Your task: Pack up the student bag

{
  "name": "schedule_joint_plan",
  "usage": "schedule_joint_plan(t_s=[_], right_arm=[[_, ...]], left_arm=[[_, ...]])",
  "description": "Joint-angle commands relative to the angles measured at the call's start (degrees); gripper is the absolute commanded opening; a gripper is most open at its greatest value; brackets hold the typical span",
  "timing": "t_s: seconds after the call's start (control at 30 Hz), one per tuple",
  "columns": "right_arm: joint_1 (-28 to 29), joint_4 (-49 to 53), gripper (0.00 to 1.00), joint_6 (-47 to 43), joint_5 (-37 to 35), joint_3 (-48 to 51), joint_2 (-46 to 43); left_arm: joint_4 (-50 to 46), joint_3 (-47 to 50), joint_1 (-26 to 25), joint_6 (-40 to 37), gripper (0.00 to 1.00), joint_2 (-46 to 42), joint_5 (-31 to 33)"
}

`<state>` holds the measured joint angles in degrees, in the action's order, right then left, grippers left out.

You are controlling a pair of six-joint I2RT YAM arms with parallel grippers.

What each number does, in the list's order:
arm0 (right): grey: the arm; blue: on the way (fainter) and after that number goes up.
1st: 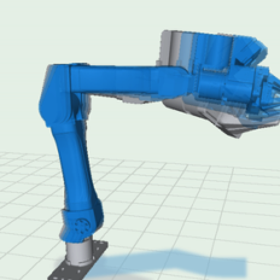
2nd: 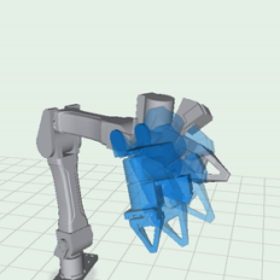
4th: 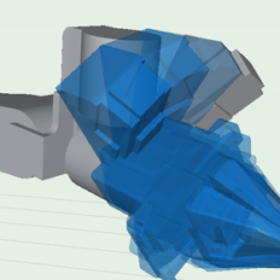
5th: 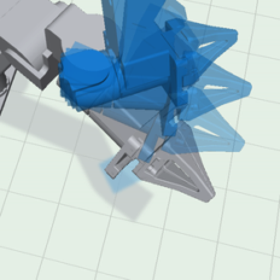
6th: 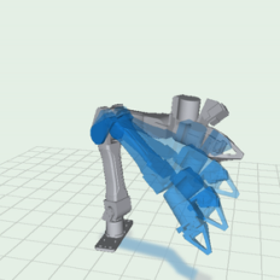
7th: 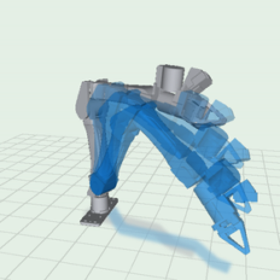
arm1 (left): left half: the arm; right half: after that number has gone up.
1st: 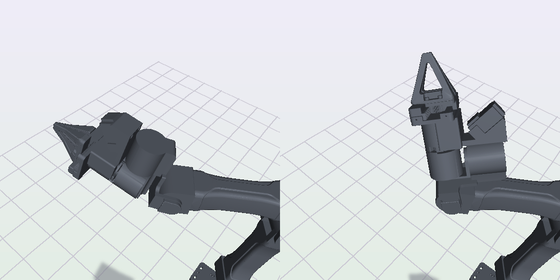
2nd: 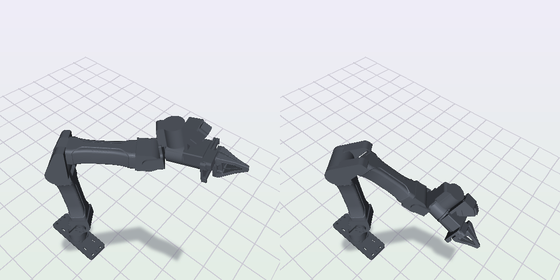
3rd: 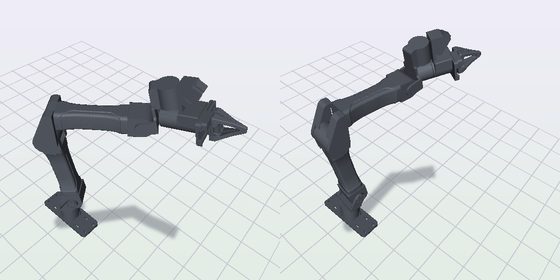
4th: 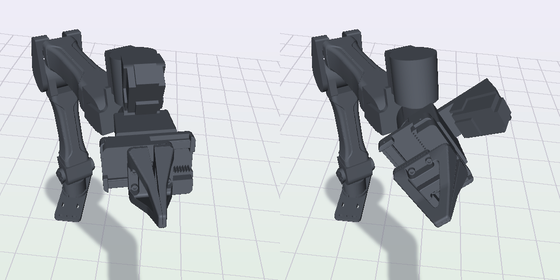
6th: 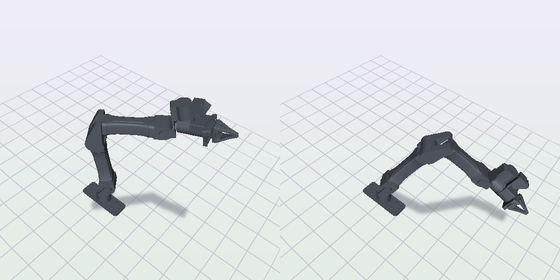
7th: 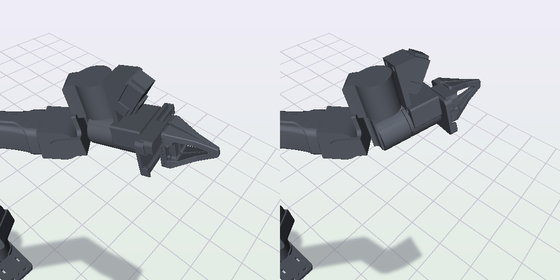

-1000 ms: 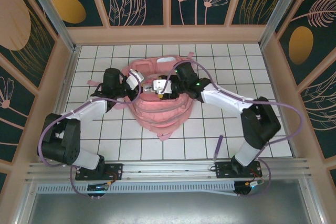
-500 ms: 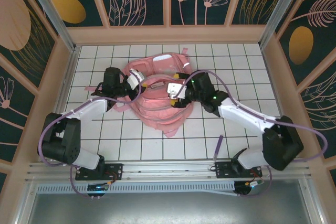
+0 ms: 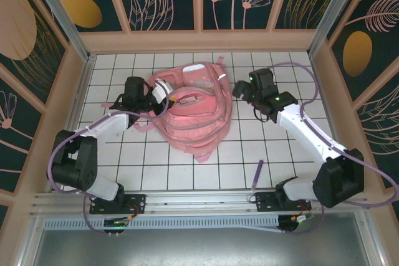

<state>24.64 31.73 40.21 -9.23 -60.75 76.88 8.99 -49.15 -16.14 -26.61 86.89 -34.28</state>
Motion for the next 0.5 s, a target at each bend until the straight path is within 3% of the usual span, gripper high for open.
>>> schedule_joint_plan(t_s=[0.0,0.13,0.33,0.47], right_arm=[[-0.6,22.7,0.99,17.9,8.0,8.0,4.8],[-0.6,25.2,0.99,14.3,13.5,11.6,9.4],[0.1,25.4,0.98,12.9,15.0,11.5,8.0],[-0.1,19.3,0.92,12.0,20.0,18.2,4.8]], left_arm=[[5.4,-0.5,-0.5,-0.8,0.01,-0.3,-3.9],[3.6,-1.0,-1.1,-2.0,0.01,0.2,-3.2],[0.5,-1.6,-1.9,-4.8,0.01,0.1,-1.9],[0.0,-1.0,-1.9,-6.1,0.01,0.0,-1.3]])
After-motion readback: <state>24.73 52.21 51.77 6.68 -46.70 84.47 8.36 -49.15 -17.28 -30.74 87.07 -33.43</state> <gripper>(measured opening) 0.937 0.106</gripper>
